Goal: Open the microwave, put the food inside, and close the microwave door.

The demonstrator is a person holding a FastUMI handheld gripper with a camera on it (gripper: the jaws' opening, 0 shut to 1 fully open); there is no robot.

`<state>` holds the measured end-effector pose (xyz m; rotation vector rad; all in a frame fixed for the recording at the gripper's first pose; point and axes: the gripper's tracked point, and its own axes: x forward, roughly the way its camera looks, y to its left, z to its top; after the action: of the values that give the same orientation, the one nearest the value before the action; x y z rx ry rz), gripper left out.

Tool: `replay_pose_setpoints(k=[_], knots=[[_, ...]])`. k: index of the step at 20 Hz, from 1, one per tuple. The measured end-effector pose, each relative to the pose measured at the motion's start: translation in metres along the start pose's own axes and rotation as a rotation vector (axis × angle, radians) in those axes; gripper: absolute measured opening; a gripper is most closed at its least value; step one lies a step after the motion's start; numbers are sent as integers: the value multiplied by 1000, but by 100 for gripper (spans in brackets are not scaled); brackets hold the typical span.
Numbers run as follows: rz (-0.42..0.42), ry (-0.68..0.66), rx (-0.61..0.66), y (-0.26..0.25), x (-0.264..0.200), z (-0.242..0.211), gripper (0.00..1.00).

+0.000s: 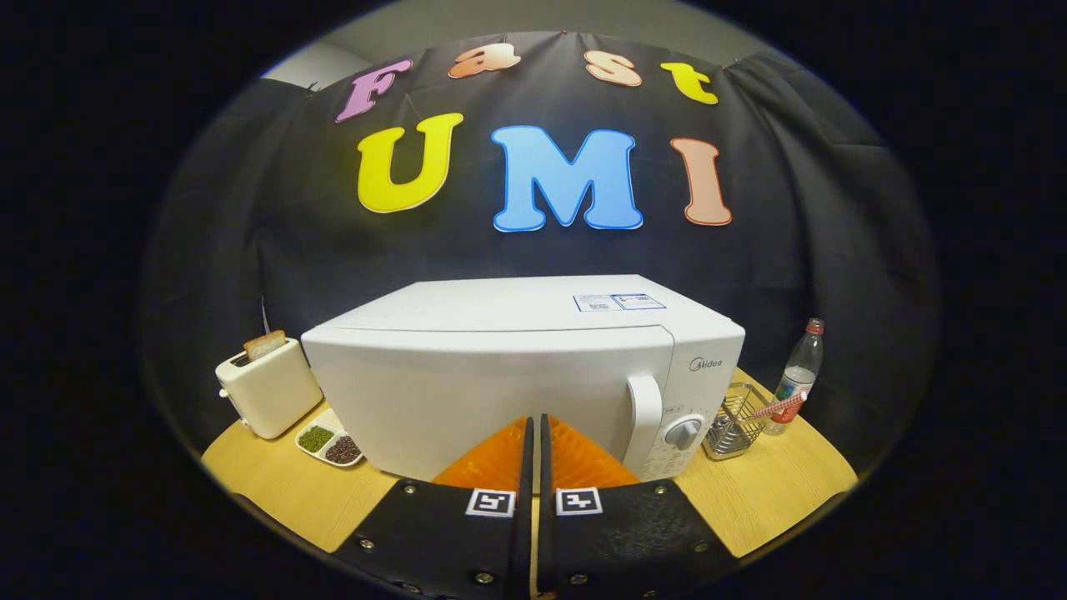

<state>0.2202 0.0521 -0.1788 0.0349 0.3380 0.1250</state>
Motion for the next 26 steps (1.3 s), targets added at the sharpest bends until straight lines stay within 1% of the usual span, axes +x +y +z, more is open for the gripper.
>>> replay_pose_setpoints(k=[4,5,8,17,24,26], knots=[[2,-46,8,6,-43,17,4],[1,-59,5,4,-43,24,4],[-10,-85,-1,7,-73,31,4],[-41,-147,-25,14,-161,34,4],[-63,-175,-21,21,-205,27,4],[-48,-183,-14,25,-210,24,41]])
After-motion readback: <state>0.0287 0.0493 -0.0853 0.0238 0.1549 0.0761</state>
